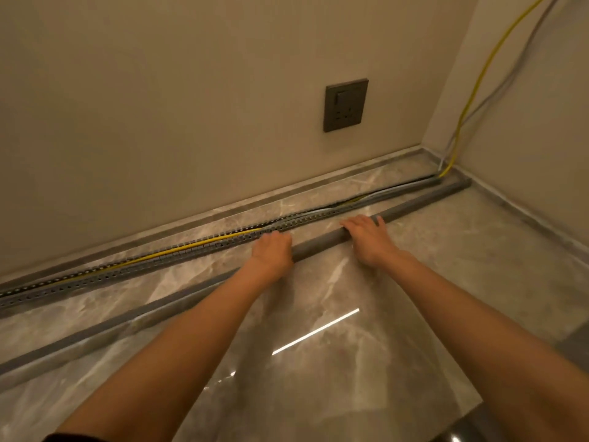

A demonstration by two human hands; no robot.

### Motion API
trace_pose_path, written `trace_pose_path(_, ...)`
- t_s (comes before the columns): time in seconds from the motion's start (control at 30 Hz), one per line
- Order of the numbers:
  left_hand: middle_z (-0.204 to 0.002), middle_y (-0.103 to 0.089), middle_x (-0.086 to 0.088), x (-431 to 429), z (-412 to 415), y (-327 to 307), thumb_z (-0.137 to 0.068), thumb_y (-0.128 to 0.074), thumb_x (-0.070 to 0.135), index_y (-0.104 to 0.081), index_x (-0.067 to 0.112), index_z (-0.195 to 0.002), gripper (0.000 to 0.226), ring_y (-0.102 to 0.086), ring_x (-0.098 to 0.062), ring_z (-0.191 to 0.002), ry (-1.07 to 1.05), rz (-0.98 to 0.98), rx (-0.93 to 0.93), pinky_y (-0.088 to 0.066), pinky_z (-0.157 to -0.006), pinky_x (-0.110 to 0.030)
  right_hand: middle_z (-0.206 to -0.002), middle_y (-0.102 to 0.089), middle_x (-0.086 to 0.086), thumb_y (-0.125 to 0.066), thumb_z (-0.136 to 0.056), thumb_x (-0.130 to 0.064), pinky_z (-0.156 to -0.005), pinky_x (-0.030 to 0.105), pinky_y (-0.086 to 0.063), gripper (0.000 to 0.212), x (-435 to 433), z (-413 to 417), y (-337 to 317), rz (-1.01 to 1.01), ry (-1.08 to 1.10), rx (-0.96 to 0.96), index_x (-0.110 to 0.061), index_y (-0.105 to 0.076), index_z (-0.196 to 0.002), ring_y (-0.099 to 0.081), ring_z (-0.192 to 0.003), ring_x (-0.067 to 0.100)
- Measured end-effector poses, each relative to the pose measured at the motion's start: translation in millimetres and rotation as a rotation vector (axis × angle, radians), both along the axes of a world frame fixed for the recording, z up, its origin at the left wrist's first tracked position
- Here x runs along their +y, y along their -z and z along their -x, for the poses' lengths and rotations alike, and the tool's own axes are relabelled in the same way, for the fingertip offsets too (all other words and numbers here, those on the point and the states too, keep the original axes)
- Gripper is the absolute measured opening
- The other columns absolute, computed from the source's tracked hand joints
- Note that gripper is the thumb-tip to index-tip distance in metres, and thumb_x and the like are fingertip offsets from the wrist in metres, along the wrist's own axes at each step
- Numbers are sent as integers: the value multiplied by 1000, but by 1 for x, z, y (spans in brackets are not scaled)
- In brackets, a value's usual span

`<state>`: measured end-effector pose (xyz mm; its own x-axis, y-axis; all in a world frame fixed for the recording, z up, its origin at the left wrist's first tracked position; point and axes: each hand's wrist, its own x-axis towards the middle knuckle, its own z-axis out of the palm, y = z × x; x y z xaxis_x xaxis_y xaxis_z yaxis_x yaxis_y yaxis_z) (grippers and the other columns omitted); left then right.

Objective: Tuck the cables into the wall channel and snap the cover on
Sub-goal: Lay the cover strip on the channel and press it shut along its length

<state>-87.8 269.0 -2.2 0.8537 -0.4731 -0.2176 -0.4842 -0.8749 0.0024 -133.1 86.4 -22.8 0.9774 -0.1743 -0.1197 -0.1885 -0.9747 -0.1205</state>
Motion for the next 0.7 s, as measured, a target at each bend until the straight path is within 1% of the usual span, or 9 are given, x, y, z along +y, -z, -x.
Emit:
trace_pose_path(0.1,-130,-57,-15,-31,-8,-2,-93,-51,17,-55,4,-125,35,-53,-32,-122,-143,-59,3,-46,-99,-40,-149,-35,10,-44,-93,-5,-120,50,-9,50,-45,-15,-1,55,45,-31,-11,-32,-141,-24,-143,24)
trace_pose_path(0.17,-132,-56,-13,-54,-12,-4,-92,-53,21,-54,6,-127,38,-53,-30,-123,-196,-84,33,-45,-100,-39,-147,-37,12,-42,-93,-3,-119,52,-12,48,-75,-21,0,48,65,-27,-9,-34,-140,-27,-141,26)
trace_pose_path(0.27,-129,-56,-13,-104,-13,-5,-91,-56,22,-52,6,-125,38,-54,-30,-120,-161,-83,84,-45,-99,-39,-147,-38,12,-43,-92,-1,-117,49,-20,48,-120,-29,2,-5,-3,-4,-9,-37,-139,-32,-139,27)
trace_pose_path(0.4,-132,-52,-17,-170,-14,0,-91,-57,23,-44,4,-129,44,-51,-32,-121,-130,7,119,-44,-99,-41,-139,-46,13,-43,-92,-2,-113,40,-27,44,-158,-35,5,-23,-170,13,-10,-43,-135,-41,-130,30)
trace_pose_path(0.47,-134,-51,-17,-203,-15,3,-89,-58,33,-41,6,-131,52,-50,-33,-122,-102,69,129,-44,-99,-41,-139,-46,13,-43,-92,-2,-112,37,-26,44,-178,-37,9,-46,-206,-6,-9,-43,-136,-42,-129,30)
trace_pose_path(0.53,-133,-51,-15,-225,-17,6,-86,-60,43,-43,9,-130,58,-50,-31,-122,-80,112,142,-43,-99,-40,-141,-45,13,-44,-93,-3,-111,34,-28,45,-192,-37,11,-90,-229,-18,-8,-42,-137,-41,-129,29)
trace_pose_path(0.57,-132,-53,-15,-234,-19,7,-85,-61,43,-45,10,-127,55,-51,-31,-120,-77,129,143,-44,-97,-39,-142,-45,12,-45,-93,-4,-112,33,-28,45,-200,-38,10,-121,-237,-22,-8,-41,-138,-40,-130,28)
trace_pose_path(0.63,-127,-57,-16,-243,-24,10,-86,-62,37,-51,10,-120,44,-54,-31,-116,-89,147,140,-45,-93,-38,-144,-44,11,-49,-92,-7,-113,32,-28,48,-215,-39,7,-166,-250,-24,-9,-40,-139,-39,-133,26)
trace_pose_path(0.7,-124,-58,-16,-245,-30,11,-87,-62,32,-54,9,-117,38,-55,-32,-114,-105,136,146,-46,-90,-38,-143,-44,13,-52,-87,-8,-113,34,-29,51,-231,-40,5,-161,-243,-55,-7,-41,-137,-40,-132,29)
